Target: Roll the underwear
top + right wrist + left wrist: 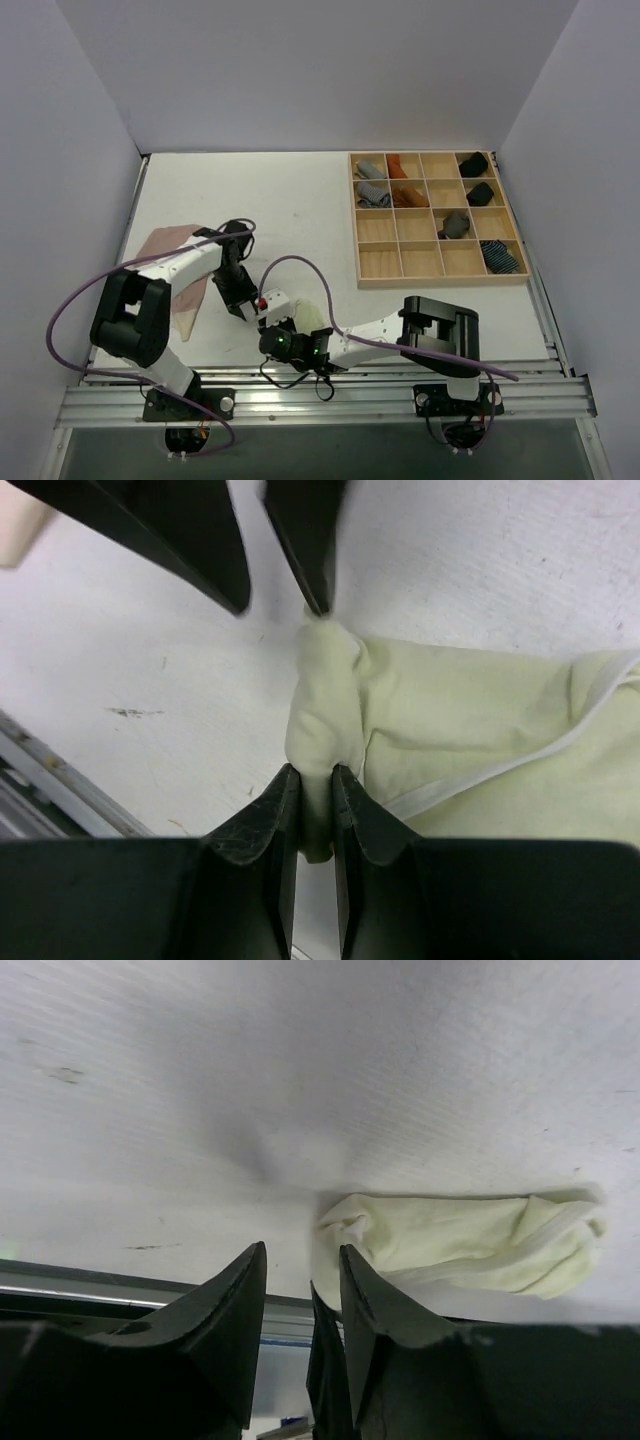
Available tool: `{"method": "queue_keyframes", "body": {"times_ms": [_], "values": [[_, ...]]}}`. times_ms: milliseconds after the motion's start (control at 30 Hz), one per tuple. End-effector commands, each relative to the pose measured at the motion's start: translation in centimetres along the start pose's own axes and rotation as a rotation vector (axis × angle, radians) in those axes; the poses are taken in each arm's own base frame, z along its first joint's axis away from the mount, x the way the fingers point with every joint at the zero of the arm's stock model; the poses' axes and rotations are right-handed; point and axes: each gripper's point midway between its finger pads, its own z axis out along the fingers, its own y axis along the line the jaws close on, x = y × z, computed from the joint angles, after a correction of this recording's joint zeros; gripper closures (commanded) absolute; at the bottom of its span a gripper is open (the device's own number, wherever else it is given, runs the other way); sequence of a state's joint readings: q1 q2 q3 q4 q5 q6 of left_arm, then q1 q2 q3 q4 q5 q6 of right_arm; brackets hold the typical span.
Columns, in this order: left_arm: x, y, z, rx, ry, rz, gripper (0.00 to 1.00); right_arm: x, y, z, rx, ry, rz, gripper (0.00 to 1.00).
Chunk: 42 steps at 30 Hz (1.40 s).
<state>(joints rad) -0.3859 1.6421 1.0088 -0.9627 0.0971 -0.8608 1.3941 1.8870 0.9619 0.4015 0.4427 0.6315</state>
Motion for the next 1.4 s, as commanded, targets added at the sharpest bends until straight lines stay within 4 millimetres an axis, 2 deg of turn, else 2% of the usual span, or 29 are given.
{"method": "queue_keyframes", "body": {"times_ms": [0, 100, 167, 300, 433, 600, 733, 900, 1133, 1267, 1300, 1367], "values": [[-1.3, 1.2, -2.6, 0.028, -0.08, -0.053, 0.57, 9.9, -3.8, -1.4, 0.028, 0.285, 0.062, 1.0], [-1.8, 1.4, -3.6, 0.053, -0.12, -0.063, 0.55, 10.5, -3.9, -1.3, -0.011, 0.287, 0.18, 1.0], [-2.1, 0.5, -4.2, 0.116, -0.153, -0.052, 0.55, 11.0, -4.6, -1.6, -0.027, 0.277, 0.26, 1.0], [-1.5, -1.0, -4.5, 0.261, -0.179, -0.022, 0.53, 11.8, -5.5, -1.9, -0.029, 0.267, 0.336, 1.0], [-0.3, -1.3, -3.6, 0.341, -0.17, -0.007, 0.52, 12.9, -6.2, -1.9, -0.033, 0.279, 0.367, 1.0], [1.1, -1.6, -2.2, 0.386, -0.115, 0.004, 0.51, 12.8, -6.4, -1.9, -0.029, 0.273, 0.38, 1.0], [1.4, -2.4, -1.3, 0.45, -0.107, 0.0, 0.49, 12.9, -6.8, -1.7, -0.024, 0.274, 0.384, 1.0], [2.1, -1.7, 0.9, 0.403, -0.056, 0.0, 0.48, 13.2, -7.1, -1.8, -0.025, 0.277, 0.394, 1.0], [2.1, -1.7, 2.2, 0.397, -0.05, -0.011, 0.48, 13.3, -7.0, -1.7, -0.028, 0.28, 0.379, 1.0], [2.3, -2.5, 2.6, 0.416, -0.022, -0.002, 0.59, 13.1, -6.9, -1.6, -0.028, 0.286, 0.361, 1.0], [2.5, -2.7, 2.6, 0.424, -0.013, 0.001, 0.68, 12.9, -6.8, -1.6, -0.029, 0.285, 0.35, 1.0], [2.7, -3.2, 2.5, 0.435, -0.012, 0.016, 0.78, 13.0, -7.1, -1.7, -0.012, 0.292, 0.338, 0.99]]}}
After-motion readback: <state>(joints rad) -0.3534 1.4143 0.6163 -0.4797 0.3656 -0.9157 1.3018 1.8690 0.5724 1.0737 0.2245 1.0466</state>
